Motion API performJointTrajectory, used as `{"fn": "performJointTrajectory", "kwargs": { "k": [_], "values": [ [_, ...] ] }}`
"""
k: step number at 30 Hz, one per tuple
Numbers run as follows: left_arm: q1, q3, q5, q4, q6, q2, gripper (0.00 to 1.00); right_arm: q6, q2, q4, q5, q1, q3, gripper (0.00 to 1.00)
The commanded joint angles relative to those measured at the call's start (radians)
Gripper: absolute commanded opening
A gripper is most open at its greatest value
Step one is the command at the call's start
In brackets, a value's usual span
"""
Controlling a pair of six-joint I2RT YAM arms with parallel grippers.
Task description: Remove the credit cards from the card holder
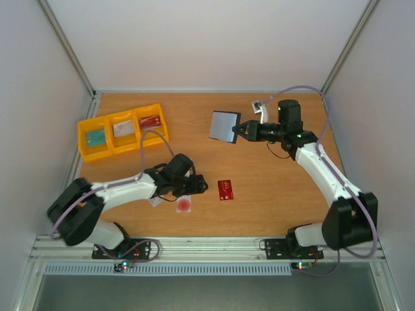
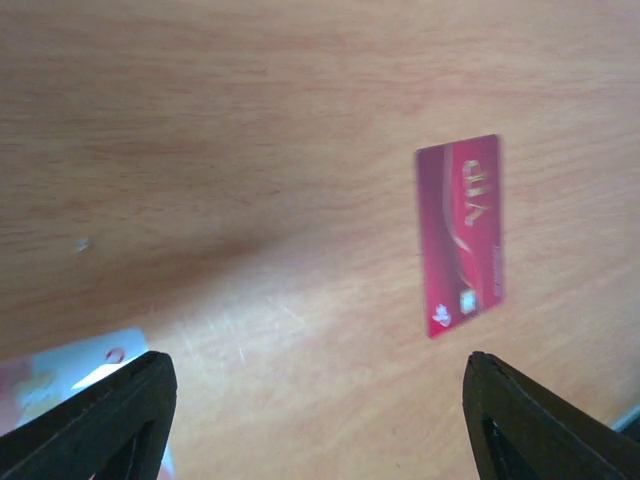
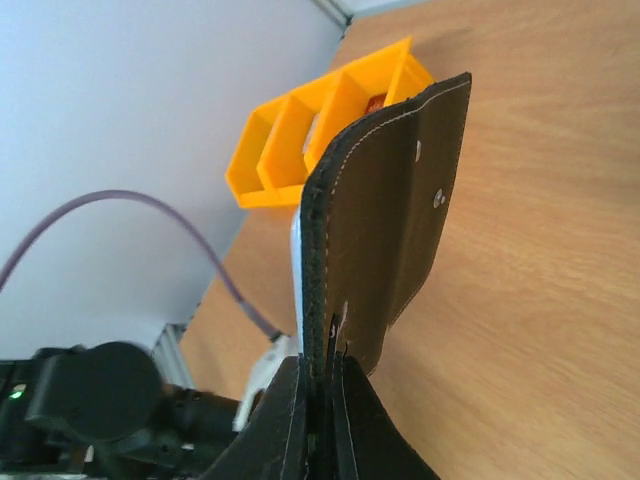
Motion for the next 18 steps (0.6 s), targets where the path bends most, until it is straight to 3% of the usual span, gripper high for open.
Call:
{"fn": "performJointTrajectory", "kwargs": {
  "k": [1,5,11,16,18],
  "values": [
    [-0.001,-0.047,-0.079,0.002,0.122,-0.223,0.82,0.125,0.155,0.073,-0.135,0.001,0.061,0.01],
    [0.085,-0.079,-0.039,-0.015,0.192,-0.368,0.96,0.078,0.272,-0.014,-0.066,0.051,0.137,0.01],
    [0.424,-0.18,-0.038,-0.01,0.25,-0.606,0.99,0.101,0.46,-0.072,-0.256,0.033,0.198,0.01],
    [0.628,-0.246,-0.05,-0.036,0.29,-0.809,0.99,0.009,0.542,-0.288,-0.092,-0.012,0.213,0.01],
    [0.665,-0.269,-0.07,-0.055,0.302,-0.859,0.99,-0.008,0.556,-0.328,-0.031,-0.032,0.219,0.12]
  ]
}}
